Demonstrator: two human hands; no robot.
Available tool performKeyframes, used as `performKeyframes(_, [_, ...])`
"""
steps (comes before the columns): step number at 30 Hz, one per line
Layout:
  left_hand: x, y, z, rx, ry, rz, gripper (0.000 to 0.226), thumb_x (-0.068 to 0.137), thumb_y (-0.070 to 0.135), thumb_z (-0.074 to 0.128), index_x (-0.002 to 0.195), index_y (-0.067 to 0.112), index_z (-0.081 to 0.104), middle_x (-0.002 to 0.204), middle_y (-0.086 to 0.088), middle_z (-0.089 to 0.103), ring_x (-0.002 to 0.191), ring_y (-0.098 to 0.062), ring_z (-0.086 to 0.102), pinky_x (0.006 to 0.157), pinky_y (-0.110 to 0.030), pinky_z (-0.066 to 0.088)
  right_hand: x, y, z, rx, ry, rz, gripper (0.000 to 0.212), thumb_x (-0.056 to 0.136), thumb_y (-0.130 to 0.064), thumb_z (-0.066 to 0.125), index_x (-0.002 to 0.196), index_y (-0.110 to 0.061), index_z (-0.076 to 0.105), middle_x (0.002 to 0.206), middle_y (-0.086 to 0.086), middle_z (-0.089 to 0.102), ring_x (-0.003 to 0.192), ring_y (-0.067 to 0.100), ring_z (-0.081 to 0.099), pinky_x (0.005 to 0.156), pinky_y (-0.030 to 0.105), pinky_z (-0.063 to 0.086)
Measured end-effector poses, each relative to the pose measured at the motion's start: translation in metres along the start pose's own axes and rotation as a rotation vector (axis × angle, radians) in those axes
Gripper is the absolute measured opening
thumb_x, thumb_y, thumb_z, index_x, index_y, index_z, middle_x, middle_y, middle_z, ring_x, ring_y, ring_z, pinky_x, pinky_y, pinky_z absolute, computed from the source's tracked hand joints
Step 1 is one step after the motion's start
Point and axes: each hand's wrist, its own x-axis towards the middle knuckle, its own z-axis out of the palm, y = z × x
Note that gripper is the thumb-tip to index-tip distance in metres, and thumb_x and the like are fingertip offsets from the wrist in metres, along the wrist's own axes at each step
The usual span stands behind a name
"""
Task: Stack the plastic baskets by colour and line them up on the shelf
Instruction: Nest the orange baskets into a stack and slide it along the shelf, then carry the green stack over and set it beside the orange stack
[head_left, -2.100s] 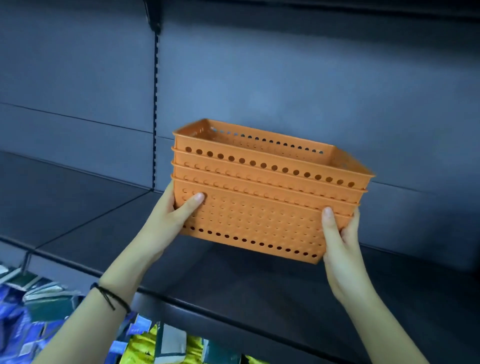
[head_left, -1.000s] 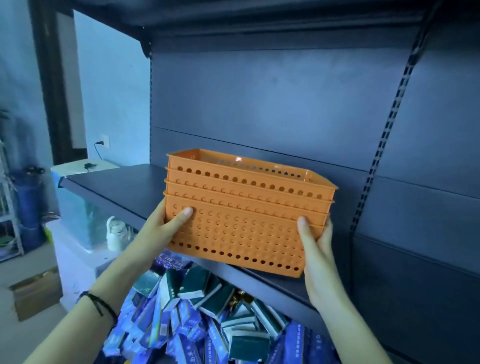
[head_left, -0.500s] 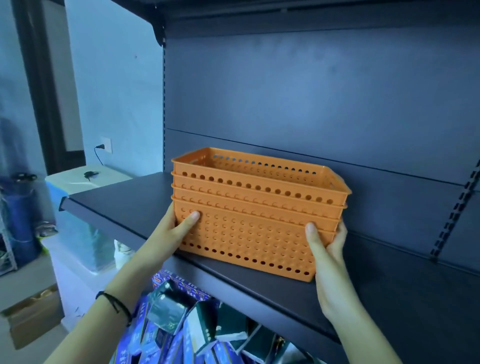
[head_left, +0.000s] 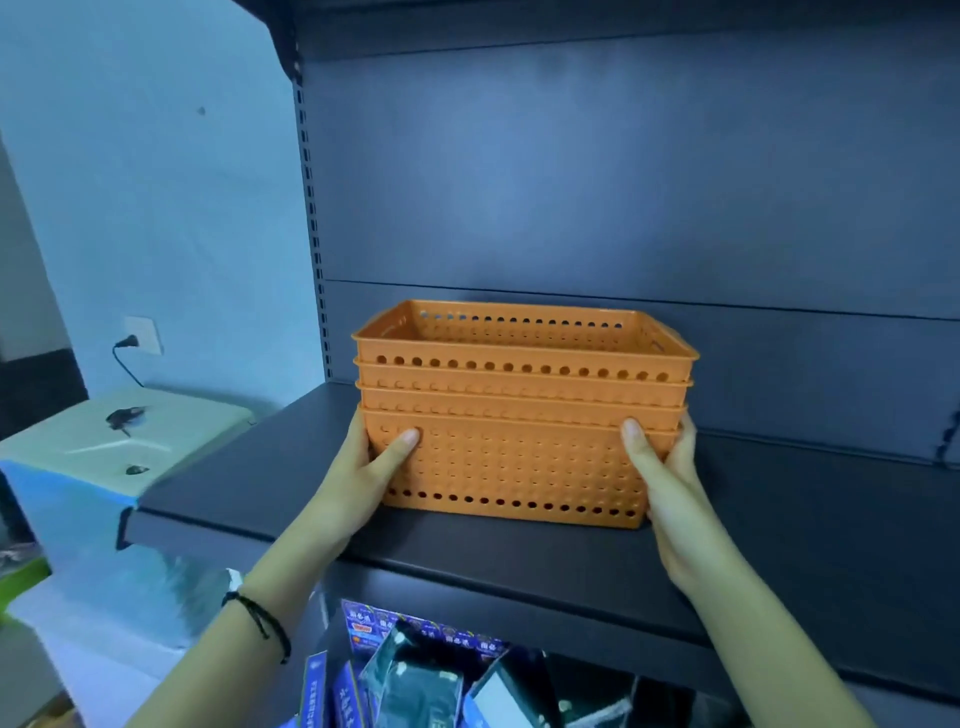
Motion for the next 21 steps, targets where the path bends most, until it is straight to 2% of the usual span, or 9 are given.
performKeyframes(5, [0.045,-0.023,-0.034,0.038,-0.066,-0.074,0.075,0.077,0.06,0.057,0.142,0.033,0.031,0.136,0.01,0.054,0.125,-0.01,0.051,0.108,-0.041,0.038,0.032,0.003,0.035,-0.067,0.069,0.066,0.068,0.09,-0.051,0.054,0.145,-0.047,0.016,0.135,-0.018,0.049,0.126,0.011,0.047,0.111,0.044,0.034])
performKeyframes(10, [0.083,-0.033,-0.038,0.078,-0.039,-0.111,0.059,0.092,0.044,0.052,0.142,0.024,0.028,0.137,0.003,0.05,0.124,-0.016,0.047,0.109,-0.044,0.036,0.055,0.008,0.06,-0.102,0.149,0.081,0.067,0.093,-0.05,0.051,0.147,-0.043,0.012,0.136,-0.013,0.046,0.126,0.015,0.046,0.109,0.043,0.034])
performKeyframes(15, [0.096,-0.043,-0.03,0.042,0.0,-0.132,0.061,0.094,0.042,0.048,0.144,0.02,0.021,0.132,0.005,0.044,0.121,-0.016,0.043,0.108,-0.044,0.035,0.07,0.011,0.073,-0.086,0.217,0.071,0.065,0.094,-0.047,0.05,0.147,-0.04,0.013,0.14,-0.009,0.046,0.123,0.014,0.046,0.1,0.036,0.037])
performKeyframes(18, [0.103,-0.044,-0.031,0.022,-0.003,-0.168,0.06,0.095,0.043,0.047,0.145,0.02,0.021,0.137,0.002,0.046,0.122,-0.019,0.045,0.107,-0.045,0.036,0.078,0.012,0.076,-0.091,0.231,0.109,0.067,0.094,-0.046,0.051,0.148,-0.039,0.013,0.141,-0.008,0.046,0.127,0.018,0.046,0.108,0.043,0.037])
performKeyframes(21, [0.103,-0.044,-0.027,0.045,0.028,-0.241,0.055,0.097,0.034,0.048,0.145,0.019,0.024,0.141,-0.002,0.046,0.127,-0.024,0.045,0.107,-0.044,0.036,0.081,0.011,0.077,-0.106,0.243,0.116,0.067,0.095,-0.045,0.052,0.148,-0.039,0.012,0.132,-0.01,0.047,0.122,0.017,0.047,0.103,0.039,0.038])
